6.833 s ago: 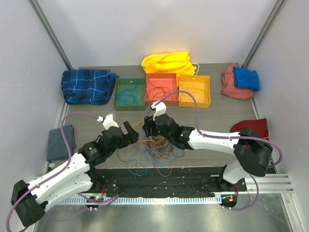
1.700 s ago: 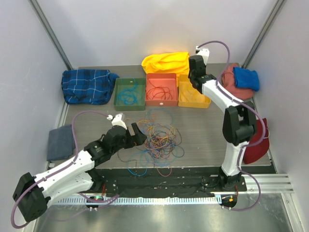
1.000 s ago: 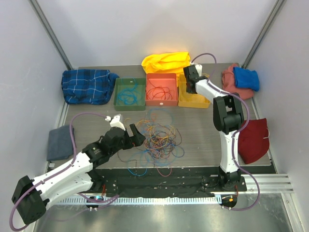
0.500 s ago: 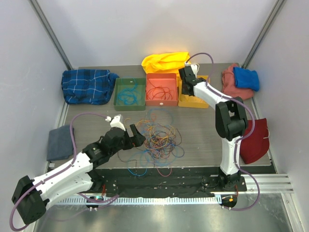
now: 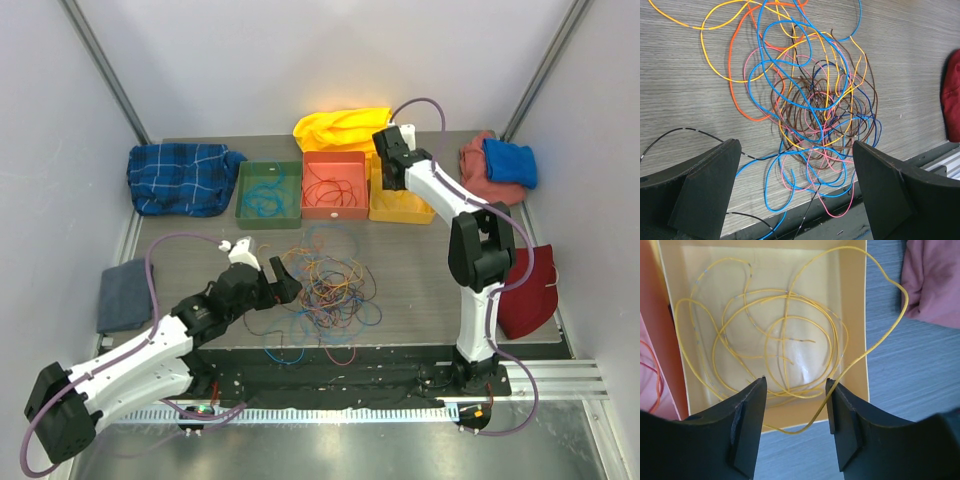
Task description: Untangle the cables
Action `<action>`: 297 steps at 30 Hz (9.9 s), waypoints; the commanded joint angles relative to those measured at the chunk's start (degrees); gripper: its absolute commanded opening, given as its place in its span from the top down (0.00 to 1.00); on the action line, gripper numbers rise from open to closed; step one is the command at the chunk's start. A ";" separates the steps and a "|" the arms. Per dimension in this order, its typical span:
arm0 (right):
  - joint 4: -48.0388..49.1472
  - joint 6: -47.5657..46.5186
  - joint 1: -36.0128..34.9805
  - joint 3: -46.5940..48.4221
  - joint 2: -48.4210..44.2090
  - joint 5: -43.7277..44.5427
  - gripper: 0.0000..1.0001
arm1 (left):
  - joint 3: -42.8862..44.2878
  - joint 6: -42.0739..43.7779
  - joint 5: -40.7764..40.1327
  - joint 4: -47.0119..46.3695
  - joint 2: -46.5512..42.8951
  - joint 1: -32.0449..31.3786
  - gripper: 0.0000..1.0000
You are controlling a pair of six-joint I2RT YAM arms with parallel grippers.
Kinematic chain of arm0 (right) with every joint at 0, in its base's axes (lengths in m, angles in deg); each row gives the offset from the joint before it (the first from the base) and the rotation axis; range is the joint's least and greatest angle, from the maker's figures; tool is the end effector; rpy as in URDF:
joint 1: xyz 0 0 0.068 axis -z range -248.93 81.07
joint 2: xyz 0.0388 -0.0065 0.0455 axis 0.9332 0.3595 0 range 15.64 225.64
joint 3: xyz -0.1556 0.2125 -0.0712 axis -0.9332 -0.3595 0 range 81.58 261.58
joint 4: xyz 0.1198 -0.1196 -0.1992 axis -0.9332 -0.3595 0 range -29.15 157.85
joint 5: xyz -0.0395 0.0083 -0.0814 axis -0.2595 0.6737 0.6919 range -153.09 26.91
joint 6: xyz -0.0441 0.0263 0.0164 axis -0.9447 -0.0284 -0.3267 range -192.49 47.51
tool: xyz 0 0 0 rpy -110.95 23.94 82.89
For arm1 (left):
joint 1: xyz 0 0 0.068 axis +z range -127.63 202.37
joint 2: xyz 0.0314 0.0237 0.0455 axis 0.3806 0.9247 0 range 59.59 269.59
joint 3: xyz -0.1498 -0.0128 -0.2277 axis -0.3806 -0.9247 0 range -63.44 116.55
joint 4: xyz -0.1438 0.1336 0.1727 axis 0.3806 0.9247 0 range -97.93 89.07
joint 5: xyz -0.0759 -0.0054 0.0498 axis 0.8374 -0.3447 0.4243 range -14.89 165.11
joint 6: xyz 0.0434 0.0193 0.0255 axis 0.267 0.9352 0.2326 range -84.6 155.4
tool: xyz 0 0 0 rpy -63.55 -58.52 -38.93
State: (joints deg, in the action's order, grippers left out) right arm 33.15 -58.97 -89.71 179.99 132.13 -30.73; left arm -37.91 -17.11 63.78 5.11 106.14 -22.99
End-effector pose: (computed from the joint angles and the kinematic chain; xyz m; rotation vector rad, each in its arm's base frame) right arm 0.4295 0.1426 0.2480 0.0799 2.3441 -0.4154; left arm 0.1306 -0.1225 0.2124 -0.2590 2.2405 -0.7551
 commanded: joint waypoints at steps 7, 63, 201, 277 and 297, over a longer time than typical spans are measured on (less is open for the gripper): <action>-11.70 -0.86 -1.29 -2.25 -6.53 1.83 0.41 | -0.93 -0.84 1.66 -4.60 0.74 -0.08 0.00; 25.21 -1.38 -37.06 -16.94 -2.24 -15.76 0.47 | 3.90 -9.45 -24.70 27.57 -17.45 -0.08 0.00; 18.18 -9.91 -38.02 -15.61 -56.63 12.82 0.99 | 10.93 36.08 -9.83 -41.43 24.48 -19.41 0.32; 31.53 -5.17 -38.02 -53.67 -89.15 30.13 0.45 | 109.81 22.02 19.59 -7.23 83.27 4.49 1.00; 34.35 -8.68 -38.02 -55.61 -89.50 30.48 0.44 | 106.29 20.61 23.38 -14.27 84.66 2.47 1.00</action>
State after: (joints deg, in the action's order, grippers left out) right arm 64.51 -66.82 -127.80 124.63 43.11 -1.66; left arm 67.10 4.11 88.06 -6.28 190.61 -20.92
